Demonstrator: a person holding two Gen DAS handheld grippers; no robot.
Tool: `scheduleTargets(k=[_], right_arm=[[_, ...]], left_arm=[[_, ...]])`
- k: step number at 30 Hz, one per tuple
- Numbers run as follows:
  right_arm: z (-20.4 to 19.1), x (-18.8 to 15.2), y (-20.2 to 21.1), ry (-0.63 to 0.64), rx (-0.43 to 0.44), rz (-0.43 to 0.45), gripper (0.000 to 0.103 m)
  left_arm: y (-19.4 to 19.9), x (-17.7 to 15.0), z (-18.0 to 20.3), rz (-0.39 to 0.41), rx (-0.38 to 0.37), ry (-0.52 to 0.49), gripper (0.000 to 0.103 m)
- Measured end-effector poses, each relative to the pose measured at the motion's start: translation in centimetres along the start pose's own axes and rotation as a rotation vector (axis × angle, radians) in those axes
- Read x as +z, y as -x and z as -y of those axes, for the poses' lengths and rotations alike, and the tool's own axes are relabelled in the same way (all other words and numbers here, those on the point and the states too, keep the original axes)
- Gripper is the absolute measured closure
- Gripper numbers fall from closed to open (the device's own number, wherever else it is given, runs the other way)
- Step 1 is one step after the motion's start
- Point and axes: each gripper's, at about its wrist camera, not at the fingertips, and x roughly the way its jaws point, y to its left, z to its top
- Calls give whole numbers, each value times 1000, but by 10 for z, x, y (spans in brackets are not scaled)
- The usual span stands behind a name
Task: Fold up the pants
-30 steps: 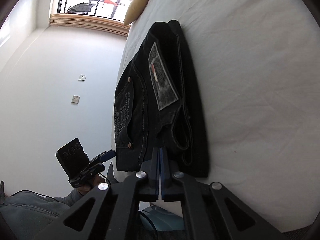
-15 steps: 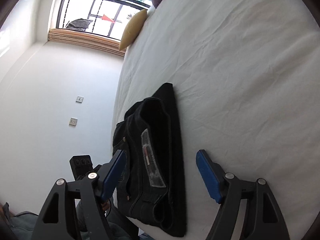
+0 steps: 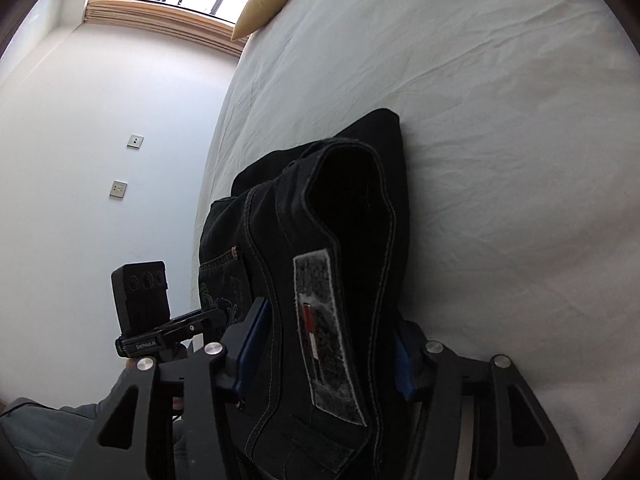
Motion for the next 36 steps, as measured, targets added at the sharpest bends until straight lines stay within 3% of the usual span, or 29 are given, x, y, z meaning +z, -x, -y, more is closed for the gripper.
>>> scheduleTargets(k=[3,6,10,14,21,28,31,33,36], right_arm=[[-15,-5,4,30,-66,30,74],[-38,-8,14,91,-95,64,82],[-58,-21,20,165,-133,91,84],[-62,-10,24,202,-105,143,84],[-58,54,-7,179,-58,167,84],[-35,101,-53,93,-44,141,84],[-16,106,-66,40,-31,131,83],[-7,102,-71,28,-27,131,75],[0,96,-70,28,2,159,75]], left_arm=[[5,1,11,18,31,-36,77],[15,2,22,38,41,-72,84],[37,10,29,77,28,-95,85],[75,32,26,151,35,-125,85],[106,111,3,205,178,-218,85],[84,172,-51,172,250,-198,84],[69,176,-78,153,264,-181,79],[64,175,-88,162,251,-163,74],[60,168,-94,186,300,-157,51]])
